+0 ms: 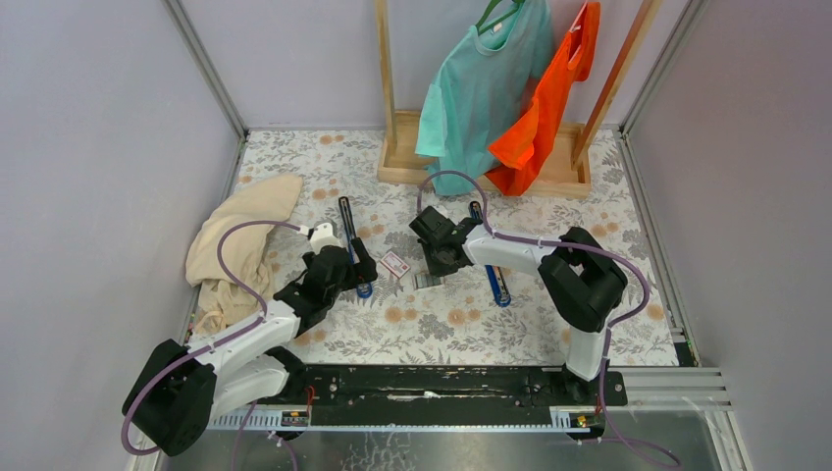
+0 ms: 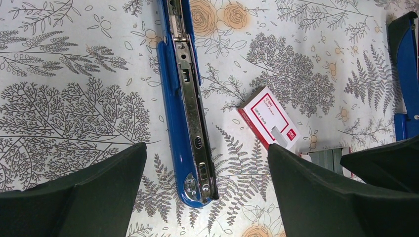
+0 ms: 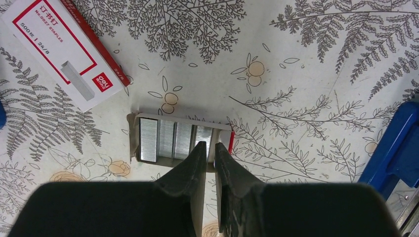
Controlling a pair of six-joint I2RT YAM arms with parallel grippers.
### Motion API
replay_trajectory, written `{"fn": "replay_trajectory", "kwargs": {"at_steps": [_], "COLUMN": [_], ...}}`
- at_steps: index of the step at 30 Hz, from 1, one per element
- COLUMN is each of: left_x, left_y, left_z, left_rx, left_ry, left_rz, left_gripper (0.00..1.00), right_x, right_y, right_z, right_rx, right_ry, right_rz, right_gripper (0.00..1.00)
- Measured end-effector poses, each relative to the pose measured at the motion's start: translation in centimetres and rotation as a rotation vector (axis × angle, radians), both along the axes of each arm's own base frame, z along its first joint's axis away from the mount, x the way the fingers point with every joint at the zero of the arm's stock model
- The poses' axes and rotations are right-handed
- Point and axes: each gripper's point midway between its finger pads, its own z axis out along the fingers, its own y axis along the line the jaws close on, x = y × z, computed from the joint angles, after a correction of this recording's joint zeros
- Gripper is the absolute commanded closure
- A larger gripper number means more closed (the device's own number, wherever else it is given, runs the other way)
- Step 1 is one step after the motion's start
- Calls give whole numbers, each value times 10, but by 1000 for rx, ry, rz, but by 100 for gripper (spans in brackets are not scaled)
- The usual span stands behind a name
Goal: Load the staples into the stapler
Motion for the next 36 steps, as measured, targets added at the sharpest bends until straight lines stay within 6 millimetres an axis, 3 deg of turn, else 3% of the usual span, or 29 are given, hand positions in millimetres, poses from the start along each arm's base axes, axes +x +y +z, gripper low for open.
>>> {"fn": "replay_trajectory", "kwargs": {"at_steps": [8,19,25,36], "left_x": [0,-1,-2,-2], "left_y": [-1,-2,-4,-15], "left_z": [0,0,0,28], "left_rx": [-2,-6,-14,-116], "left_ry": [2,4,6,-61], "left_rz": [-4,-11,-21,-51], "left_gripper": [0,0,0,0], "right_x": [-1,1,1,-5], "right_y": [-2,0,0,-8], "right_z": [-9,-10,-10,10], "right_rx": [-19,-13,-4,63], "right_ry": [13,8,-1,-57], "right_rz": [-8,-12,-17,-36], "right_gripper": [83,100,100,100]}}
